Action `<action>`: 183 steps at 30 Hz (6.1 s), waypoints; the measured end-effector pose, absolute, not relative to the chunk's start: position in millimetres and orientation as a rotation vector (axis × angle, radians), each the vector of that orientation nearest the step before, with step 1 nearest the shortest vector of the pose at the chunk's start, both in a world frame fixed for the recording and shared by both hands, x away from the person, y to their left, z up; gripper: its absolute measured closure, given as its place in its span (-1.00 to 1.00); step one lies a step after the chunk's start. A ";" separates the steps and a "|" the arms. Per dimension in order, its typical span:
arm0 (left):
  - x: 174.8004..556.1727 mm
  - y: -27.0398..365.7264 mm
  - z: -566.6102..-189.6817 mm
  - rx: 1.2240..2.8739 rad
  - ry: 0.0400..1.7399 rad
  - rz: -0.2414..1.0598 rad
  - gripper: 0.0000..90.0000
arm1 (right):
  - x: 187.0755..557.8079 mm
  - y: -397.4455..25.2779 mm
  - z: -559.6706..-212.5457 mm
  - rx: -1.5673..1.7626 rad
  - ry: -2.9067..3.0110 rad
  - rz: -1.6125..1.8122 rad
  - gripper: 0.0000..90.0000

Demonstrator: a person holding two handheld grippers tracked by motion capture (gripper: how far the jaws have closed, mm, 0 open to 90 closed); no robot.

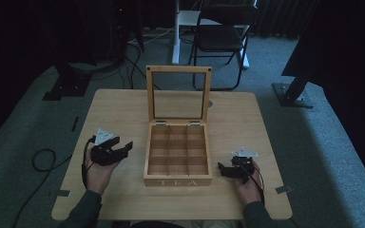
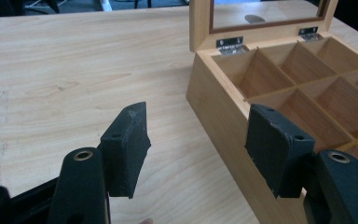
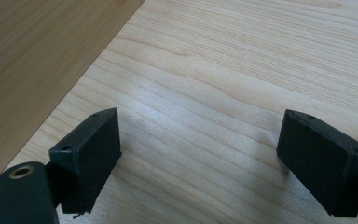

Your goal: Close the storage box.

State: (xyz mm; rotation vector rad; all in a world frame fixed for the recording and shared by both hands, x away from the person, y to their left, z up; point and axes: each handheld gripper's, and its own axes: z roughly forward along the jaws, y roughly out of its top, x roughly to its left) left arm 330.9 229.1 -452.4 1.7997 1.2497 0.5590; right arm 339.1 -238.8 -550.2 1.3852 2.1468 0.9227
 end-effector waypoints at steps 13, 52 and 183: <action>346.5 223.7 -432.9 1.784 1.183 0.598 -0.14 | 339.0 -238.7 -550.3 1.385 2.146 0.922 -0.71; 401.0 208.5 -408.0 1.767 1.105 0.640 -0.18 | 338.9 -238.7 -550.2 1.386 2.145 0.921 -0.71; 445.4 164.1 -402.2 1.780 1.068 0.449 0.01 | 338.6 -238.1 -550.2 1.381 2.148 0.922 -0.71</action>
